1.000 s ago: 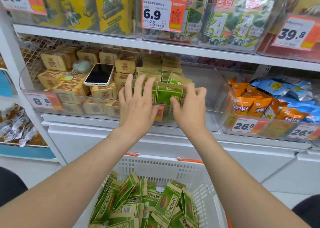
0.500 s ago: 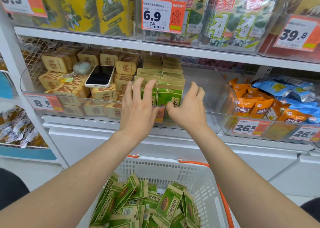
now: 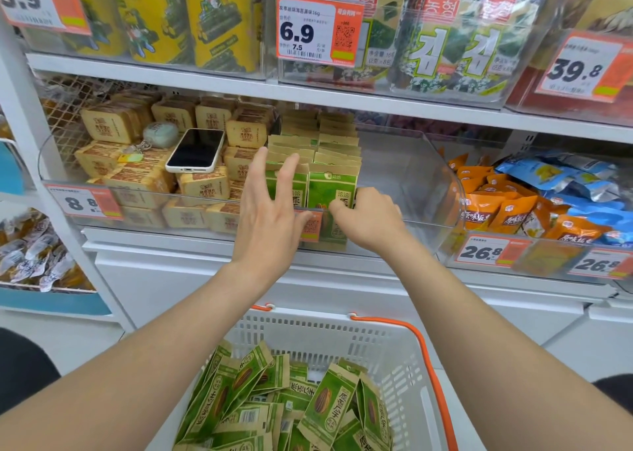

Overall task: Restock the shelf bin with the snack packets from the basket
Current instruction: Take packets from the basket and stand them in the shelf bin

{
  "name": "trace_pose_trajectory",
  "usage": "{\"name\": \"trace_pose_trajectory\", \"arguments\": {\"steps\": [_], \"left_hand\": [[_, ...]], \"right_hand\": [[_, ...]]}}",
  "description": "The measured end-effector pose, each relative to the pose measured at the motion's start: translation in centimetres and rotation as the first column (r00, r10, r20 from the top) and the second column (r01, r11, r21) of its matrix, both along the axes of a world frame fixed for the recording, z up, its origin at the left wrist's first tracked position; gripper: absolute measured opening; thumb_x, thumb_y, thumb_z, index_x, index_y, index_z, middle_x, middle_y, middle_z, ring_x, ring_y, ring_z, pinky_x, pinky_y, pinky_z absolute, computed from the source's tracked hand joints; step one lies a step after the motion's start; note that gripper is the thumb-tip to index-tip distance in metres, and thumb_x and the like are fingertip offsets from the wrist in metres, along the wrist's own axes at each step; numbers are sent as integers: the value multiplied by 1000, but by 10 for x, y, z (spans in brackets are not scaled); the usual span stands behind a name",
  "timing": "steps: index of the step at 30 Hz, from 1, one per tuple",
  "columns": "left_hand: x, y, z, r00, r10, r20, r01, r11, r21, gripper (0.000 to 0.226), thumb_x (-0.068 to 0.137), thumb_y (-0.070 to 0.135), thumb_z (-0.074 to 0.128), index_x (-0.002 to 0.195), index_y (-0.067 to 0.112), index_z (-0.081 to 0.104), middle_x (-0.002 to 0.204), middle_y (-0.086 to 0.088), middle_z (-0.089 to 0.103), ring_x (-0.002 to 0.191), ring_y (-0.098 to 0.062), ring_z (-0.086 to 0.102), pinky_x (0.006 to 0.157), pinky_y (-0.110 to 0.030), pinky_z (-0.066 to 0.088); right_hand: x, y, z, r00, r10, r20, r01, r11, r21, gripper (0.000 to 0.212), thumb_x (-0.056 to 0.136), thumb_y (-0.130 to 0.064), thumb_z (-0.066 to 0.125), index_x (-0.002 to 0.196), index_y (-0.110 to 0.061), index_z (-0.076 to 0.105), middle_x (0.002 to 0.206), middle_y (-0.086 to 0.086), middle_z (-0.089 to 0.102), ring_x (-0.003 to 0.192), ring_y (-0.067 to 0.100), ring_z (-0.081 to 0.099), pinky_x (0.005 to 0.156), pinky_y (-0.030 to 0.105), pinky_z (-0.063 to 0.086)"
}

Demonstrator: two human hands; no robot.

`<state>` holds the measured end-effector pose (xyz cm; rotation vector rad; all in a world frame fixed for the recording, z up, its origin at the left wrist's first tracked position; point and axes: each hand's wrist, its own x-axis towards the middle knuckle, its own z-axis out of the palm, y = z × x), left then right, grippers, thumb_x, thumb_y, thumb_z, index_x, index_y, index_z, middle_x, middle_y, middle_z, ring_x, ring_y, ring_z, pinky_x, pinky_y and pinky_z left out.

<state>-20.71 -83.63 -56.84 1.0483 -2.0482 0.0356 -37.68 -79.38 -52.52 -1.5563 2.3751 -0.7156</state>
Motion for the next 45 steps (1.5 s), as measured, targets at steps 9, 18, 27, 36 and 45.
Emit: {"name": "trace_pose_trajectory", "arguments": {"steps": [9,18,27,36,45], "left_hand": [[15,1,-26,965,-82,249,180,898,-402,17,86,3,65,100,10,60,101,-12,57,87,-35,52,70,-43,40],[36,13,-83,522,-385,761,86,912,402,30,100,21,48,127,27,60,118,1,68,104,-29,68,70,-37,45],[64,23,-132,260,-576,775,-179,760,625,37,103,15,49,138,23,59,136,-3,65,113,-24,64,94,-39,54],[77,13,-136,311,-574,757,-225,730,646,45,101,13,55,144,24,56,139,-1,63,116,-21,64,98,-37,55],[82,6,-135,319,-576,753,-246,717,653,50,96,4,57,142,22,58,140,-3,63,105,-22,67,92,-39,60]], "right_hand": [[14,30,-47,919,-185,-348,-83,771,-631,23,77,-22,65,97,-16,55,99,5,50,91,30,46,75,41,35],[37,61,-125,820,517,-246,-514,854,80,17,85,-19,56,98,-22,67,97,1,62,102,29,56,83,41,50],[72,77,-189,770,635,-55,-502,658,561,50,94,-5,50,140,-22,56,128,9,64,106,32,65,83,44,59],[117,63,-227,854,437,282,-517,646,562,73,96,-9,50,162,-23,21,136,17,59,108,29,69,89,38,57],[121,60,-229,773,148,617,-532,681,503,66,104,-7,47,165,-21,23,167,6,32,149,27,37,120,40,35]]}}
